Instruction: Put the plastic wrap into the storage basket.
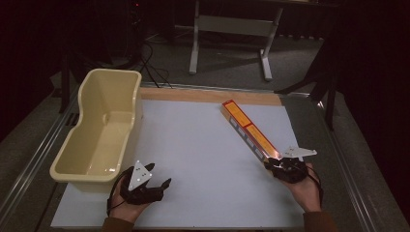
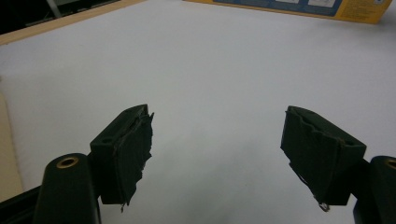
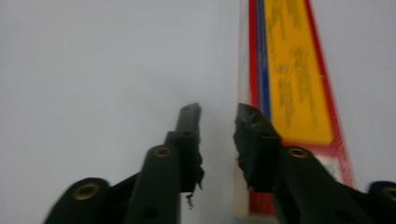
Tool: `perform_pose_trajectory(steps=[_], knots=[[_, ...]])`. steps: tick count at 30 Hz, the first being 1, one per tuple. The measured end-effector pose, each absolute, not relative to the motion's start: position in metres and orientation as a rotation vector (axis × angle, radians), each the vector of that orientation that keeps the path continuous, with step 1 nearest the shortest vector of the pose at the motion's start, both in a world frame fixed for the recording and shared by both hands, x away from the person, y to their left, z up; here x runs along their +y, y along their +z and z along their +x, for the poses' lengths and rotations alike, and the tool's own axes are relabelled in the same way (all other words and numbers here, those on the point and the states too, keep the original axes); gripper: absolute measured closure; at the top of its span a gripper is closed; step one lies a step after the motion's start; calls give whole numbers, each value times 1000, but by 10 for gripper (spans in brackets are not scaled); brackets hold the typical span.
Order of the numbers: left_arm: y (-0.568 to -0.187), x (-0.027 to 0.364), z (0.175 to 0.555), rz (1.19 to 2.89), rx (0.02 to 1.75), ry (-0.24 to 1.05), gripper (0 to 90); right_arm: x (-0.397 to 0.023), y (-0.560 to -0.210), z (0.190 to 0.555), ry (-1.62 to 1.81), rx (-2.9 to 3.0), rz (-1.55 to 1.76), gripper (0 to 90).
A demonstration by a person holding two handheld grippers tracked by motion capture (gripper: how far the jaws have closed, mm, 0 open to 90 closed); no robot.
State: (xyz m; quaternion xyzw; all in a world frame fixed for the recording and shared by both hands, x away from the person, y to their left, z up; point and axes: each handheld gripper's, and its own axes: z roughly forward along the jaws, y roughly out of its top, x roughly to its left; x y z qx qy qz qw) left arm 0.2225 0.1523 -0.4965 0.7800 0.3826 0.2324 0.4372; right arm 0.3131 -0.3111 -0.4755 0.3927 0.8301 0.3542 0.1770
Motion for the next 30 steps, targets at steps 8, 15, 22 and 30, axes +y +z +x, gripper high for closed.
perform_pose_trajectory(steps=[8, 15, 22, 30], knots=[[-496, 153, 223, 1938, 951, 575, 243, -301, -471, 356, 914, 2296, 1165, 310], [-496, 153, 223, 1938, 951, 571, 243, -286, -475, 394, 843, 2355, 1173, 221], [-496, 154, 223, 1938, 951, 570, 243, -278, -487, 420, 731, 2427, 1215, 240], [-496, 154, 222, 1932, 952, 574, 243, -275, -492, 417, 628, 2466, 1259, 381]])
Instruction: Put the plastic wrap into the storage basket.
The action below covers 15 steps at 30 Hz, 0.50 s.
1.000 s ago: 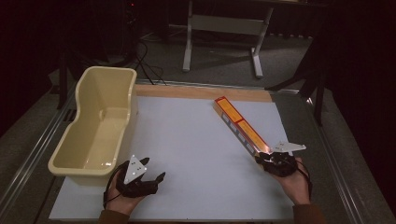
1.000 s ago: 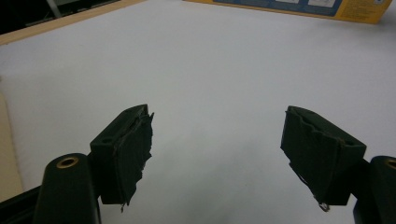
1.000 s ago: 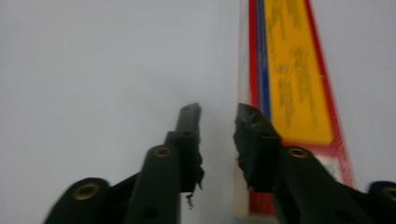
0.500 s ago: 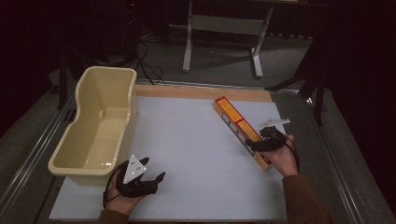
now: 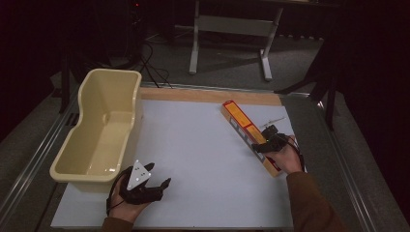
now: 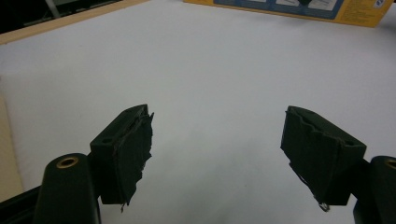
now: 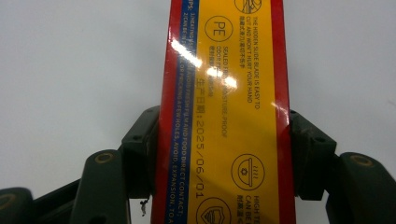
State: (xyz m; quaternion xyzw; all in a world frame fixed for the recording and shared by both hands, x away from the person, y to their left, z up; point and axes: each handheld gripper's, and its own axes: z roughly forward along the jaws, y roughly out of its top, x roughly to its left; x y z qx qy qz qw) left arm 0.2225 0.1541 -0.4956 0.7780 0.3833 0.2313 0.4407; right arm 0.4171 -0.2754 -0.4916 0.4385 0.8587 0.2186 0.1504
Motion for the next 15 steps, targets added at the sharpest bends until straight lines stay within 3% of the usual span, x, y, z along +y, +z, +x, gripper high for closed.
perform_pose_trajectory(steps=[12, 15], knots=[[-496, 153, 223, 1928, 962, 572, 243, -284, -488, 362, 569, 2507, 1274, 375], [-496, 153, 223, 1931, 959, 572, 243, -284, -486, 361, 572, 2518, 1282, 301]])
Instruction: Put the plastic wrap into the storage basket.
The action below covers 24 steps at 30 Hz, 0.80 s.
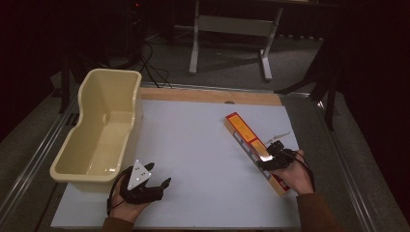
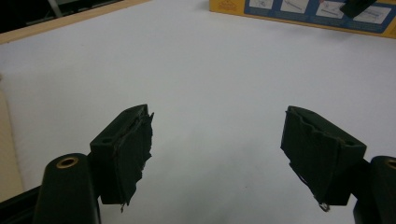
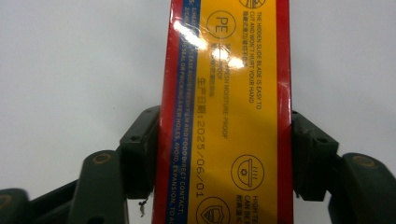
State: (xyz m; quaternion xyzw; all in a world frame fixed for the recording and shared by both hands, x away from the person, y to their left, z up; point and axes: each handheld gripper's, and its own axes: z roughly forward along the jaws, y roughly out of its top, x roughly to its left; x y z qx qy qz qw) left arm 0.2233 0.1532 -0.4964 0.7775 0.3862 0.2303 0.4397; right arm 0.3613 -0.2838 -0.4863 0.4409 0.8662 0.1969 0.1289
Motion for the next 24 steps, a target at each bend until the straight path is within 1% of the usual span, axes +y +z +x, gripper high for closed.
perform_pose_trajectory(steps=[2, 4, 7, 10, 14, 15, 19, 24], knots=[[-496, 153, 223, 1932, 959, 573, 243, -280, -483, 366, 577, 2530, 1266, 252], [-496, 153, 223, 1932, 956, 570, 243, -273, -479, 374, 551, 2543, 1233, 221], [-496, 153, 223, 1934, 952, 568, 243, -262, -478, 391, 500, 2572, 1219, 218], [-496, 153, 223, 1934, 949, 568, 243, -255, -482, 410, 432, 2628, 1247, 268], [-496, 154, 223, 1932, 950, 567, 243, -251, -488, 424, 347, 2676, 1279, 284], [-496, 154, 223, 1931, 949, 566, 243, -249, -489, 430, 331, 2714, 1309, 313], [-496, 153, 223, 1934, 947, 565, 243, -245, -490, 434, 299, 2742, 1303, 339], [-496, 152, 223, 1941, 946, 566, 243, -241, -488, 443, 188, 2762, 1395, 386]])
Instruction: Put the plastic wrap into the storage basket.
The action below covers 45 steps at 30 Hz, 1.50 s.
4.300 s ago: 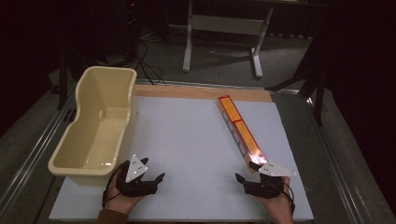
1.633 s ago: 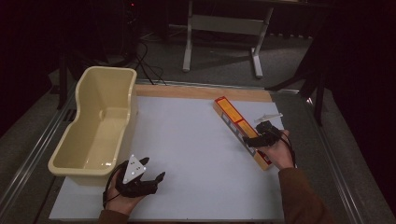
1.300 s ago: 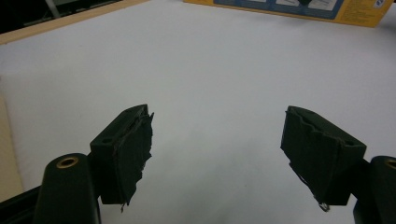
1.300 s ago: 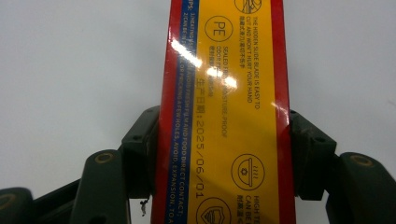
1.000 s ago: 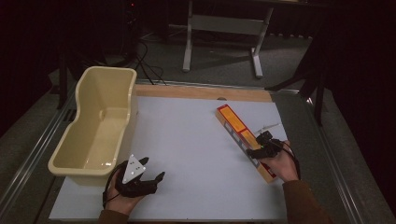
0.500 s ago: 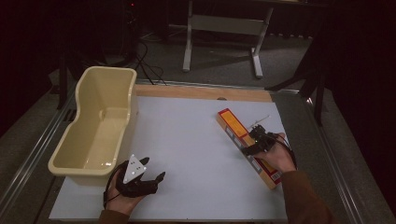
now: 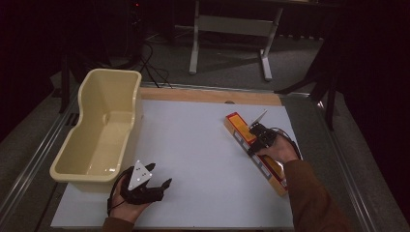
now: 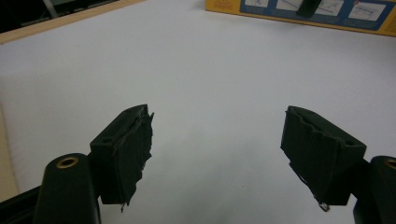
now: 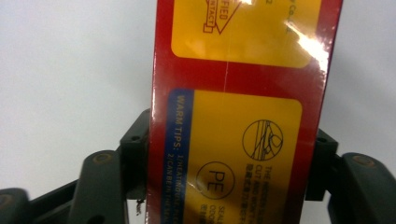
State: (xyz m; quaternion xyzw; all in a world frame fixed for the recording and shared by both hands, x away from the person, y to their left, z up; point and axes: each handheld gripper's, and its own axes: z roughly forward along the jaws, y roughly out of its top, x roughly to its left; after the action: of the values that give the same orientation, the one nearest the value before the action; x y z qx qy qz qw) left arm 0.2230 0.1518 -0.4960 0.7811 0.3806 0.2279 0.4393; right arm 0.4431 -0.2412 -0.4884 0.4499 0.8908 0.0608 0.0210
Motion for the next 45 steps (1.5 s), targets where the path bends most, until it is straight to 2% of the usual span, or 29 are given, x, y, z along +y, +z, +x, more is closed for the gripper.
perform_pose_trajectory(steps=[5, 13, 33, 45], knots=[[-496, 153, 223, 1936, 947, 563, 244, -233, -486, 445, 88, 2738, 1456, 396], [-496, 153, 223, 1934, 949, 566, 245, -231, -479, 442, 192, 2736, 1532, 398], [-496, 152, 222, 1932, 949, 569, 246, -218, -436, 419, 751, 2771, 1628, 398], [-496, 152, 222, 1931, 944, 567, 246, -197, -405, 403, 1079, 2762, 1613, 398]])
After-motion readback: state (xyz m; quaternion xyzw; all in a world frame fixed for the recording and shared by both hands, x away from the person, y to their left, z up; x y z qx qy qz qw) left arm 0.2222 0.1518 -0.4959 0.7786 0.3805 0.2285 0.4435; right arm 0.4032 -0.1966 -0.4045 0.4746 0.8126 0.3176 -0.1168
